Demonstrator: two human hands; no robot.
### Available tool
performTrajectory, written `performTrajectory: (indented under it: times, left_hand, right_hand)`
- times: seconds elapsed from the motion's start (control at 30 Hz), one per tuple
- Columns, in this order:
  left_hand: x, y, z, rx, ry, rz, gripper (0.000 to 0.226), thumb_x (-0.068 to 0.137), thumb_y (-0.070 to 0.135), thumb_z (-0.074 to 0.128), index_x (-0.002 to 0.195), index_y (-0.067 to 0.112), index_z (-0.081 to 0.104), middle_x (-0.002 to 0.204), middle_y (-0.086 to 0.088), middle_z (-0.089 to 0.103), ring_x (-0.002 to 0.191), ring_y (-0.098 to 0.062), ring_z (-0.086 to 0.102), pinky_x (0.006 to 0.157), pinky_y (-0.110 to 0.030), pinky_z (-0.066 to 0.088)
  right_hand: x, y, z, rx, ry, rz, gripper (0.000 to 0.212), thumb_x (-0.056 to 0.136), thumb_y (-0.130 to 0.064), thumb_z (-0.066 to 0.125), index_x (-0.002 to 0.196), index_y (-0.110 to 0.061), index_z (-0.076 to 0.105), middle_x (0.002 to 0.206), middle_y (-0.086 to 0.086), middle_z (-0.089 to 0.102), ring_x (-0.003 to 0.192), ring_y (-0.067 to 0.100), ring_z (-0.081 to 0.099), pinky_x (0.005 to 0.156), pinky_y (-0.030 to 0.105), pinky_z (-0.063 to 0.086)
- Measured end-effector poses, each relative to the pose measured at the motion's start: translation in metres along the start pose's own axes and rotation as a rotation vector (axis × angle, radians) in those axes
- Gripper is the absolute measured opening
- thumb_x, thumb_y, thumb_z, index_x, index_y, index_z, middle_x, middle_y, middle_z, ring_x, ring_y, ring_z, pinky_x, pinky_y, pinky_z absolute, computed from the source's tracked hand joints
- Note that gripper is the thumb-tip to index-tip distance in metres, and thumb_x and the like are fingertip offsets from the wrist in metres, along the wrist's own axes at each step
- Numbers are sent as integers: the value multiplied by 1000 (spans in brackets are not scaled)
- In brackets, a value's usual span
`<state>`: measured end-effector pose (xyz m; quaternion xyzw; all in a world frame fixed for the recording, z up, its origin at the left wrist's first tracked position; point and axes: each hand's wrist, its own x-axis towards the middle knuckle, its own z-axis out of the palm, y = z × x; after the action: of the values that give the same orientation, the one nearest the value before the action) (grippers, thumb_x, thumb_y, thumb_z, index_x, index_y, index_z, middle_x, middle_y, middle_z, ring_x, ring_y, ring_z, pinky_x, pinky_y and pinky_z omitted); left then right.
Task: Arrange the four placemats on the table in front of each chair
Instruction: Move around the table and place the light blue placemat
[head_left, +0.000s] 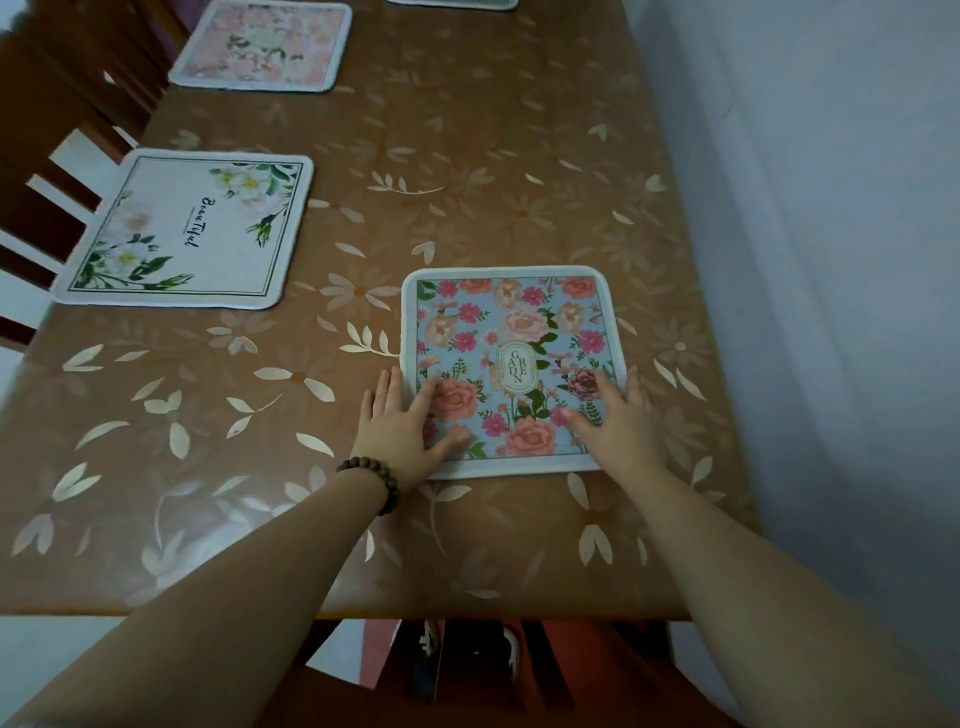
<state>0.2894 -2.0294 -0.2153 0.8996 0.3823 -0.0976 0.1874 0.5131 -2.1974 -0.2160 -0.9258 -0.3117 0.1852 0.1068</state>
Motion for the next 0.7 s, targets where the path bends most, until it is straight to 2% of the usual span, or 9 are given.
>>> performTrajectory:
  times: [0.1, 0.33, 0.5, 0.6, 0.7]
  left_hand:
    - [-4, 3, 1, -16, 1, -12, 96, 73, 85, 27, 150, 34, 2, 157, -16, -4, 144, -27, -10, 116, -45, -3]
    - [-14, -5, -2, -106, 14, -5, 92, 73, 78, 46, 148, 39, 11, 157, -17, 3, 144, -31, -2, 115, -42, 5]
    - [-38, -23, -2, -154, 21, -67, 93, 70, 78, 49, 147, 38, 17, 156, -16, 9, 144, -31, 4, 116, -46, 14]
    - [-55, -40, -7, -189, -2, -82, 99, 64, 81, 47, 147, 34, 21, 153, -14, 18, 140, -32, 17, 111, -49, 27]
    - [-69, -56, -11, -215, -48, -105, 102, 61, 81, 48, 147, 34, 21, 155, -11, 13, 141, -32, 18, 111, -50, 28]
  right_hand:
    - [1, 1, -3, 91, 4, 7, 75, 84, -62, 52, 147, -28, 27, 159, 7, 5, 144, 28, 10, 111, 45, 25]
    - [-7, 1, -4, 111, -42, -36, 79, 80, -66, 55, 145, -30, 29, 158, 6, 11, 140, 35, 23, 105, 49, 33]
    - [-32, -14, 7, 204, -100, -71, 79, 80, -62, 58, 146, -31, 27, 159, 5, 8, 141, 33, 23, 107, 49, 34]
    - [-51, -24, 16, 243, -140, -97, 79, 80, -61, 58, 146, -31, 26, 159, 3, 4, 139, 31, 29, 106, 48, 38]
    - [-68, -33, 25, 260, -170, -114, 79, 81, -60, 58, 147, -32, 25, 159, 3, 0, 138, 29, 30, 106, 47, 38]
